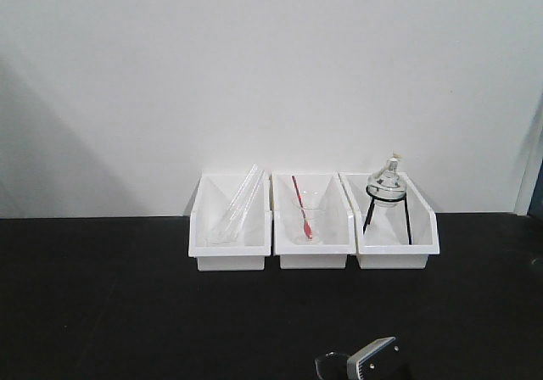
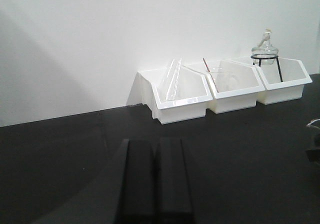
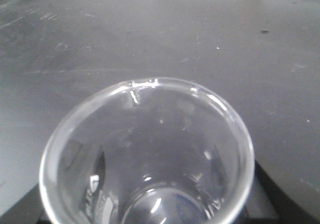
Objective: Pick beaker and place in left cabinet
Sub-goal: 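Lift the beaker with the right gripper and draw it toward the robot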
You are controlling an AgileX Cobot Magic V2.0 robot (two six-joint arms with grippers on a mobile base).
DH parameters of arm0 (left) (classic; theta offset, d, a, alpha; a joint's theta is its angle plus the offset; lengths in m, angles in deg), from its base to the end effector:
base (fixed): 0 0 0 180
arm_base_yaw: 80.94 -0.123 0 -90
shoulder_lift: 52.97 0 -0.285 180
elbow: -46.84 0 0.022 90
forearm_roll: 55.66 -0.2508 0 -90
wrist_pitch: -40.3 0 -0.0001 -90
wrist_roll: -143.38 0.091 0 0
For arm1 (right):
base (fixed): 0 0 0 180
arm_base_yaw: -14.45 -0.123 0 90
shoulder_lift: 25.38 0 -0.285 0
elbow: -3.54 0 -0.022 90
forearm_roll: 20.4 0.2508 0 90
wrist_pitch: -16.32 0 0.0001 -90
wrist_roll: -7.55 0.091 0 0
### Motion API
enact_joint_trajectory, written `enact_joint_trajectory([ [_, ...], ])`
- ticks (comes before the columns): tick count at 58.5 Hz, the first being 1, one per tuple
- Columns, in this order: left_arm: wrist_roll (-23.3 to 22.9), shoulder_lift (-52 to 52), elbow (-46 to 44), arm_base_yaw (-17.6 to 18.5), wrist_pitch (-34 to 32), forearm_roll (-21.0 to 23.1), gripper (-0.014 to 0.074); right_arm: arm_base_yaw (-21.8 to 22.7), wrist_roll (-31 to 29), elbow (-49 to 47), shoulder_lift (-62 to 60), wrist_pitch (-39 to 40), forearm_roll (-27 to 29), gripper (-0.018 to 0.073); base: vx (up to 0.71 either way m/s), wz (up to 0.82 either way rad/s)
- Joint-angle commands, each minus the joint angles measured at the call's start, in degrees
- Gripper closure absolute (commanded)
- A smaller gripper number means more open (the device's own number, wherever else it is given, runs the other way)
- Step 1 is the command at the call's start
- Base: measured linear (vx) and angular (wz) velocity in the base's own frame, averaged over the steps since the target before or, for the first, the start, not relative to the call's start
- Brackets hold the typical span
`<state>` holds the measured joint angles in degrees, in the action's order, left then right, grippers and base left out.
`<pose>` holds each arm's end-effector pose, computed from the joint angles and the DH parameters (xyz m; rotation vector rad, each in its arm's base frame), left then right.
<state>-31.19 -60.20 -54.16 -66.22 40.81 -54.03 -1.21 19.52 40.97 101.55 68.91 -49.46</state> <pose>0.0551 -0.0145 0.2024 0.2441 1.4960 -0.1529 0.3138 0.1244 0.0789 -0.6353 1.9118 0.4984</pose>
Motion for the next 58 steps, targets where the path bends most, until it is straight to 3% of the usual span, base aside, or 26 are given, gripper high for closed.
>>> enact_joint_trajectory([
  [1, -0.19, 1.1, 0.94, 0.22, -4.81, 0.47, 0.0595, 0.11, -0.24, -0.77, -2.37, 4.02, 0.57, 0.0361, 0.0, 0.0],
  [9, -0.19, 1.1, 0.94, 0.22, -4.81, 0.47, 0.0595, 0.11, 0.75, -0.77, -4.1, 3.39, 0.57, 0.0577, 0.0, 0.0],
  [22, -0.19, 1.1, 0.94, 0.22, -4.81, 0.47, 0.0595, 0.11, 7.29, -0.77, -13.0, -1.09, 0.58, 0.0565, 0.0, 0.0],
  [41, -0.19, 1.1, 0.94, 0.22, -4.81, 0.47, 0.0595, 0.11, 14.9, -0.77, -36.17, -33.24, 0.63, 0.0565, 0.0, 0.0],
  [58, -0.19, 1.1, 0.94, 0.22, -4.81, 0.47, 0.0595, 0.11, 15.37, -0.77, -55.88, -58.7, 0.59, 0.0565, 0.0, 0.0],
])
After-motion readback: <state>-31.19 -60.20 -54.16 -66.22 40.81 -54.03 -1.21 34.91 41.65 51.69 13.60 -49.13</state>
